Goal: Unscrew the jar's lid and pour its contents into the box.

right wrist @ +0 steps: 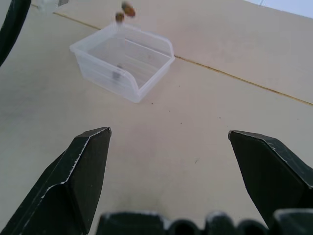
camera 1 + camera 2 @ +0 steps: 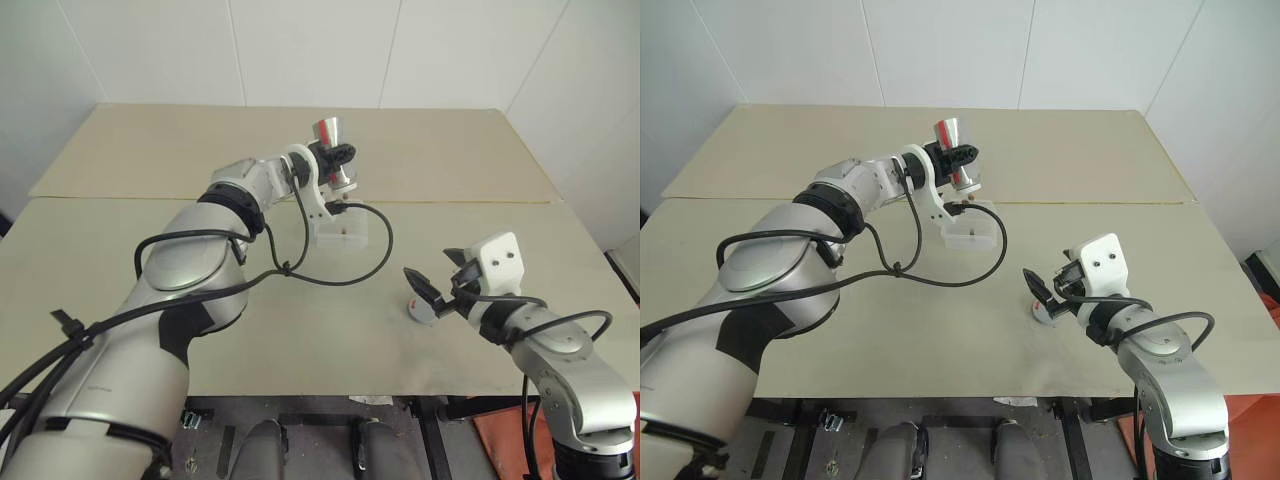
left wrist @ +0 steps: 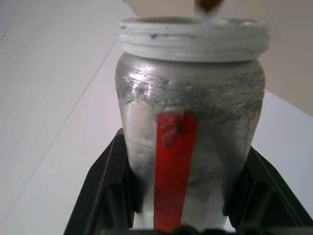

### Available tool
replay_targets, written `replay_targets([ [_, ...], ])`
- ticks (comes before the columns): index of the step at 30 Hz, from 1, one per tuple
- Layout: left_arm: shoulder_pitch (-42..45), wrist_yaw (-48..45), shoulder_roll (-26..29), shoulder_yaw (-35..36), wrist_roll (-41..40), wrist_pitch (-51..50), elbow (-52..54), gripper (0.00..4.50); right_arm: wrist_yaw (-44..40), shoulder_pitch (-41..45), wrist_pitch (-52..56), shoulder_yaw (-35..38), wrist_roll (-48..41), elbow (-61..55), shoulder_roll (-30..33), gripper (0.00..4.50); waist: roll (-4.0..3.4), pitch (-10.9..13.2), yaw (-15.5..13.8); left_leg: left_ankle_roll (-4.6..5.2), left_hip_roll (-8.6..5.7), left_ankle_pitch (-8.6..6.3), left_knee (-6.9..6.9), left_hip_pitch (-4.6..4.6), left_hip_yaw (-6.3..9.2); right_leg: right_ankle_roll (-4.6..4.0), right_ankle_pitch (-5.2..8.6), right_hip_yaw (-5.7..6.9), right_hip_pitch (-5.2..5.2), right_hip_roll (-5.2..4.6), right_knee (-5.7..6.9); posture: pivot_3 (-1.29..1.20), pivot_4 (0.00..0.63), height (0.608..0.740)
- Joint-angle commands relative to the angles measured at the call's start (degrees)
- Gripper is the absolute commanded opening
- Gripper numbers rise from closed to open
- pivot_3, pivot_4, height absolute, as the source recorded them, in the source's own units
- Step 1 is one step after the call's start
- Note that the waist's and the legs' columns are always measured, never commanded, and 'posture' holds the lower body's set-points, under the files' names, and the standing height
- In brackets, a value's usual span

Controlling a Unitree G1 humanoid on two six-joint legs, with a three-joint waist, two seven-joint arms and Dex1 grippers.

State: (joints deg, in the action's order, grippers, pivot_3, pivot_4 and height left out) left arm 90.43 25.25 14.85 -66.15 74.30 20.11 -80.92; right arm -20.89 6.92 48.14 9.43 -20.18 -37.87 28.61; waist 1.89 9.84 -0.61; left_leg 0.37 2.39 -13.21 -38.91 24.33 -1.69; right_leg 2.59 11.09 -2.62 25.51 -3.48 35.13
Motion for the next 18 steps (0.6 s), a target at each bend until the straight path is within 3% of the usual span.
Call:
replay_targets([
  [1, 1.01, -2.84, 0.29, 2.63, -2.19, -0.81, -0.56, 1.94, 0.33, 0.61, 0.19, 0.37, -0.37, -2.09, 0.70, 4.46, 0.00, 0.00, -0.04, 0.00, 0.00, 0.00, 0.00, 0.00, 0.00, -0.01, 0.00, 0.00, 0.00, 0.00, 0.01, 0.00, 0.150, 0.740],
  [7, -2.63, -16.60, 1.25, 21.93, -20.71, 0.22, -0.12, 1.94, 0.17, 1.23, -0.51, -1.02, 0.40, -0.95, 1.79, 4.46, -0.01, 0.00, 0.06, 0.00, -0.01, 0.00, -0.01, 0.02, -0.02, -0.23, -0.14, -0.02, 0.00, -0.02, -0.03, 0.00, 0.150, 0.740],
  [14, -11.53, -41.64, 0.56, 59.11, -57.13, -4.73, 2.57, 1.94, -1.05, 1.94, -0.67, -1.98, 0.13, -0.95, 2.52, 4.46, -0.02, -0.01, 0.16, 0.01, 0.01, 0.01, -0.11, -0.03, -0.02, -0.26, -0.16, -0.01, -0.06, -0.01, 0.11, 0.00, 0.150, 0.740],
  [18, -17.30, -48.71, 0.38, 69.95, -68.31, -6.98, 5.55, 1.94, -2.38, 1.44, -1.75, -3.57, 1.35, -0.11, 4.33, 4.46, -0.03, -0.02, 0.29, 0.01, 0.00, 0.01, -0.18, -0.16, 0.01, -0.26, -0.16, 0.00, -0.22, -0.01, 0.18, 0.00, 0.150, 0.740],
])
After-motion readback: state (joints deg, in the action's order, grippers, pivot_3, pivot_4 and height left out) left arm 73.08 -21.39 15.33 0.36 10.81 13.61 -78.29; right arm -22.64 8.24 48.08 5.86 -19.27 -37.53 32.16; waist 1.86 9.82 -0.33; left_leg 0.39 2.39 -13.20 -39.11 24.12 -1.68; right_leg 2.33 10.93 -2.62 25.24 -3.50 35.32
